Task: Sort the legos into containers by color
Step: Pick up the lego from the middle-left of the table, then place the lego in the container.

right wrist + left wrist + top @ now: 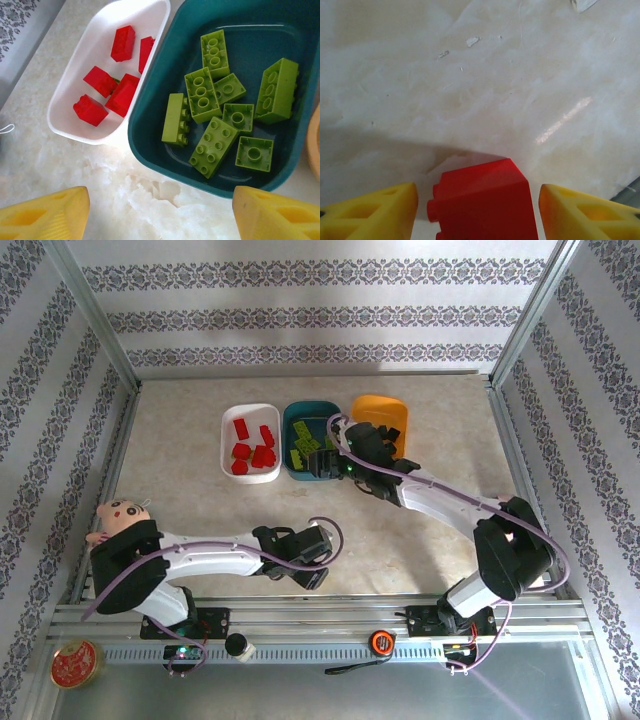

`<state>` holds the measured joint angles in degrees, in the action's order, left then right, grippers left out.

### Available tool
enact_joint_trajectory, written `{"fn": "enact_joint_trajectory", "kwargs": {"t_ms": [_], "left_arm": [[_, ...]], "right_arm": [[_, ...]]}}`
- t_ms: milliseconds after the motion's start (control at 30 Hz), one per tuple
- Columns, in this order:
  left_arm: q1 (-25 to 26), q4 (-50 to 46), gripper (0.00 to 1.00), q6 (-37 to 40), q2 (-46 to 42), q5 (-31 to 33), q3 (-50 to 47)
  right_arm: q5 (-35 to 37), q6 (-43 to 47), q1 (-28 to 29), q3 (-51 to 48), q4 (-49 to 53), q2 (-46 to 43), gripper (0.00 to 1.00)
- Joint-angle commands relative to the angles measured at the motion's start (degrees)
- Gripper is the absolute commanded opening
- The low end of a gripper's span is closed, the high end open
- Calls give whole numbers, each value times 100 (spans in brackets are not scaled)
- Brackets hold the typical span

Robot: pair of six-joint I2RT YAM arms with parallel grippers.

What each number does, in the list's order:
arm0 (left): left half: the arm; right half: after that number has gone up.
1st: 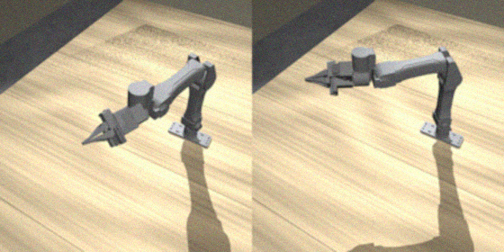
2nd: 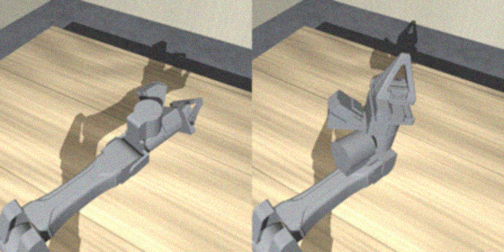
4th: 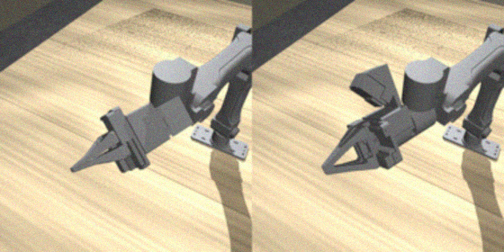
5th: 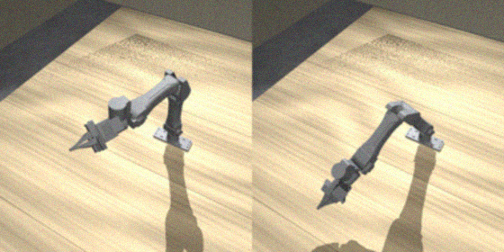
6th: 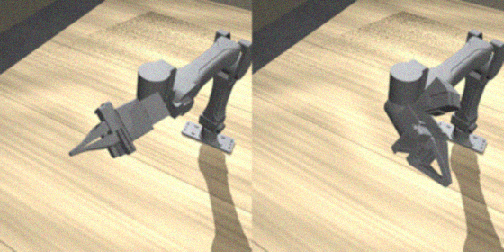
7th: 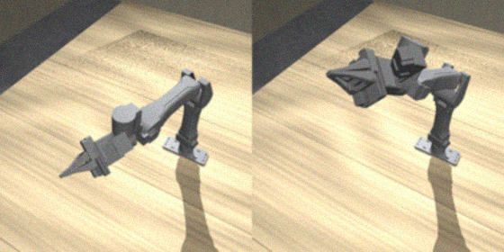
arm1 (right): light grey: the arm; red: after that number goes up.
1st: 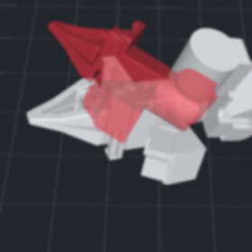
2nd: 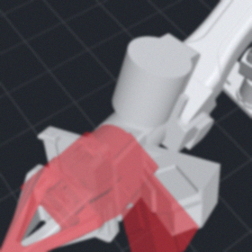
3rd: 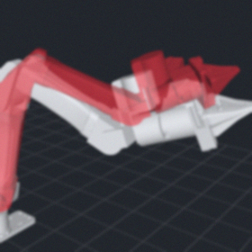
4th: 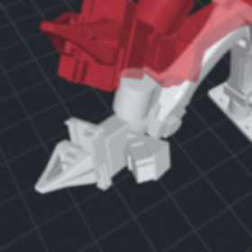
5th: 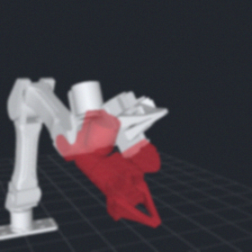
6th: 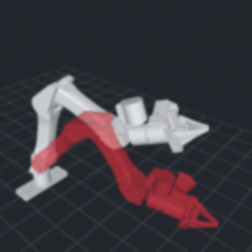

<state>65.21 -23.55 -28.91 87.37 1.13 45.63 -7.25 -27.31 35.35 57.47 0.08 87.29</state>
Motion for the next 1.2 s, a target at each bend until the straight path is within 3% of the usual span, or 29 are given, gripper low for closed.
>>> {"fn": "enact_joint_trajectory", "kwargs": {"t_ms": [0, 233, 333, 467, 667, 867, 1167], "left_arm": [[80, -95, 61, 107, 194, 15, 203], [43, -175, 41, 15, -85, 273, 118], [-243, -57, 34, -3, -508, 231, 6], [-1140, 12, 28, 131, -1119, 116, 4], [-3179, 974, 28, 78, -1808, 28, 160], [-4376, 1729, 28, -139, -669, -280, 936], [-5074, 1469, 31, -100, 862, -163, 2103]], "right_arm": [[101, -68, -67, -136, -195, -250, 76], [195, -130, -134, -348, -237, -429, 76], [257, -150, -150, -469, -248, -535, 76], [303, -183, -178, -642, -244, -704, 76], [438, -256, -204, -981, -262, -990, 77], [472, -274, -222, -1248, -237, -1158, 77], [672, -251, -278, -1740, -30, -1785, 78]]}}
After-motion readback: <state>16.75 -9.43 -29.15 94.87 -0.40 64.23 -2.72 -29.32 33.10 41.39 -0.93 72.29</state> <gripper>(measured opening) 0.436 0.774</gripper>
